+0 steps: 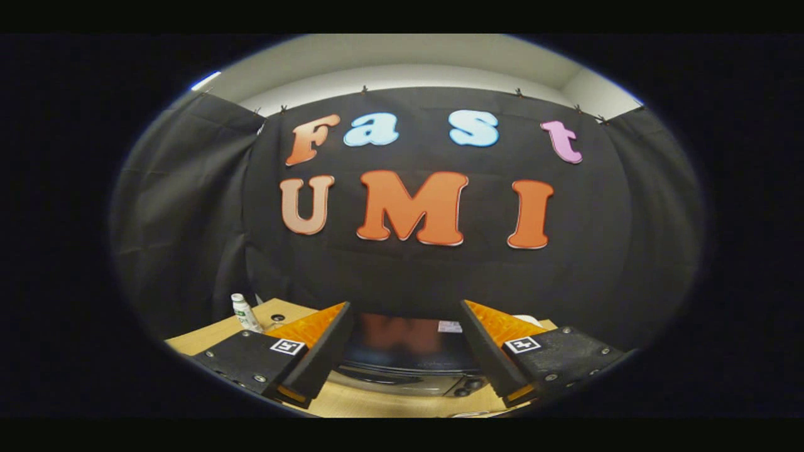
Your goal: Open the toaster oven, put the food inside, and close the toaster oven door.
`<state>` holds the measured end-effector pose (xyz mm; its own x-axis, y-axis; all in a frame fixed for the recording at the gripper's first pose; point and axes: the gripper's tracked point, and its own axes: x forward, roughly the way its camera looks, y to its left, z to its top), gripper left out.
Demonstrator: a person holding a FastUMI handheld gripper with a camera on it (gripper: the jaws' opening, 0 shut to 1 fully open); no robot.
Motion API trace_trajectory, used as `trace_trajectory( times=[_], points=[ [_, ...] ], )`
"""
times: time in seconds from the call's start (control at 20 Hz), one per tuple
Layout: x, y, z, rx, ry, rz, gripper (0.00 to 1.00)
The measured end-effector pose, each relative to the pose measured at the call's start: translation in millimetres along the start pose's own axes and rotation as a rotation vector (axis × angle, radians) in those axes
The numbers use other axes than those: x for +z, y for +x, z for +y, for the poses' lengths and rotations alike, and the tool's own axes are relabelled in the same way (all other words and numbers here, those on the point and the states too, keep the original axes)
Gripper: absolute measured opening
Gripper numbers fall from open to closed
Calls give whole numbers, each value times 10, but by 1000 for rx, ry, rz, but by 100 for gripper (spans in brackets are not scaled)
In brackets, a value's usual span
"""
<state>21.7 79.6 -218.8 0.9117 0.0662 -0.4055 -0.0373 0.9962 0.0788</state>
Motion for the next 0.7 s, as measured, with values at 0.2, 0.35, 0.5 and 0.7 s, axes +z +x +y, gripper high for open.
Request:
trace_trajectory(
  times=[0.2,0.35,0.5,0.7],
  points=[
    [-559,169,112,7,-24,134,99],
    [-907,232,178,19,-30,217,98],
    [-1118,236,264,31,1,264,98],
    [-1350,276,211,-12,57,309,98]
  ],
)
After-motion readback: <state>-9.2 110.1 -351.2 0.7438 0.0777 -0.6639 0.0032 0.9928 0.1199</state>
